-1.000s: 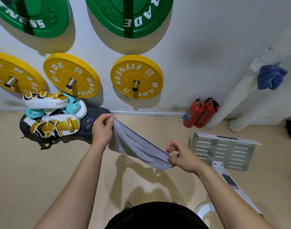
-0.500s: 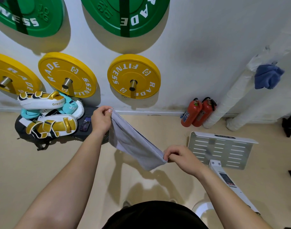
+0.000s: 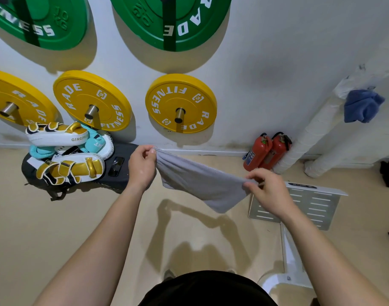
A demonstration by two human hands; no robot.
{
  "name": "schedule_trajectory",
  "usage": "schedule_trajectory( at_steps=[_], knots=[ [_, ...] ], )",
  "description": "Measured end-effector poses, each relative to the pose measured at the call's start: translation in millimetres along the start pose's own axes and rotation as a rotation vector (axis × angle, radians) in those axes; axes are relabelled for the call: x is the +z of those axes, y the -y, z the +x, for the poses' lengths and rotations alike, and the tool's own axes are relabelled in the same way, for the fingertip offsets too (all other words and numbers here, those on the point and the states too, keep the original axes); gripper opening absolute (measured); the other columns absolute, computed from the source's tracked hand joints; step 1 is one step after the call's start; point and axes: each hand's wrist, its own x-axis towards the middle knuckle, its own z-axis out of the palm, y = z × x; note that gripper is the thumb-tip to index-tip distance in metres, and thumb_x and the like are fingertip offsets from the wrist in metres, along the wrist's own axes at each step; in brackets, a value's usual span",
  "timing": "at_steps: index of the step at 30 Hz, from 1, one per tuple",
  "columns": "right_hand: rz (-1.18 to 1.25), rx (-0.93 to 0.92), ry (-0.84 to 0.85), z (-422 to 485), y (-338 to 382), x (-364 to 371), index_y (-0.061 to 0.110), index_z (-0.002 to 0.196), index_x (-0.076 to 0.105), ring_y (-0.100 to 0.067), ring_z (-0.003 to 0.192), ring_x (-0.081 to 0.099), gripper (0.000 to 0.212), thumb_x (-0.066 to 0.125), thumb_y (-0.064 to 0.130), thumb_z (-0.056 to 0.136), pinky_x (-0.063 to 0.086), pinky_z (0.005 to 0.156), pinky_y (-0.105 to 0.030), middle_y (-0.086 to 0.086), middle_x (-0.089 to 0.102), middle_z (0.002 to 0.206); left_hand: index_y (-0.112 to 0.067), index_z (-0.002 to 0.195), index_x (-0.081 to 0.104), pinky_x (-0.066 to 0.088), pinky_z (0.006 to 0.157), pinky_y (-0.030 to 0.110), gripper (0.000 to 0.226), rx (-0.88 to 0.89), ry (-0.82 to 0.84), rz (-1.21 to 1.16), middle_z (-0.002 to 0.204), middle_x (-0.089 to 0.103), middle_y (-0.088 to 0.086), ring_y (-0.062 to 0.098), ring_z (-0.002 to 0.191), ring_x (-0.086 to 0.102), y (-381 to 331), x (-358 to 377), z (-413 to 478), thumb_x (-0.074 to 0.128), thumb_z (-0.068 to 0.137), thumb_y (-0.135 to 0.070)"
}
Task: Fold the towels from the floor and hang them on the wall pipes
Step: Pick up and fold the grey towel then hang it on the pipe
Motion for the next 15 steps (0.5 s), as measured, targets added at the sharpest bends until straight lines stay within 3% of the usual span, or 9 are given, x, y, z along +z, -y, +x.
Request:
schedule_trajectory(
  at_steps=[5,8,10,15],
  knots=[
    [0.243,0.174,-0.122,36.2,-1.4,-4.5,0.013,0.096,0.060,-0.014,0.082,0.054,0.006,0.060,0.019,0.095,0.042,0.075,-0.034,0.003,0.061,0.087,-0.015,0.108,0.062,0.037,0.079,0.027,0.016,0.024,-0.049,0.067,0.099,0.063,0.000,0.017,0.091,0.055,-21.1,7.4,-6.5,0.049,0.101,-0.022],
    [0.312,0.324,-0.302,47.2,0.8,9.6,0.007,0.090,0.064,-0.015,0.072,0.054,0.020,0.067,0.026,0.090,0.043,0.069,-0.034,-0.006,0.061,0.076,-0.010,0.110,0.062,0.038,0.081,0.028,0.020,-0.104,-0.086,0.038,0.104,0.064,0.005,0.022,0.095,0.056,-23.5,20.2,-12.2,0.049,0.100,-0.021],
    [0.394,0.414,-0.374,43.0,7.0,23.2,0.006,0.082,0.063,-0.013,0.062,0.046,0.021,0.071,0.025,0.085,0.040,0.064,-0.031,-0.002,0.054,0.067,-0.011,0.107,0.062,0.040,0.081,0.030,0.017,-0.178,-0.092,-0.022,0.102,0.065,0.007,0.026,0.096,0.058,-23.9,30.0,-25.3,0.050,0.099,-0.020],
    [0.468,0.385,-0.242,8.1,27.4,62.1,0.006,0.069,0.064,-0.009,0.056,0.043,0.021,0.073,0.019,0.083,0.039,0.059,-0.031,0.000,0.054,0.058,-0.021,0.095,0.070,0.056,0.086,0.044,0.010,-0.212,0.081,-0.213,0.092,0.072,-0.001,0.023,0.093,0.067,-23.5,59.1,-81.7,0.061,0.090,-0.025]
  ],
)
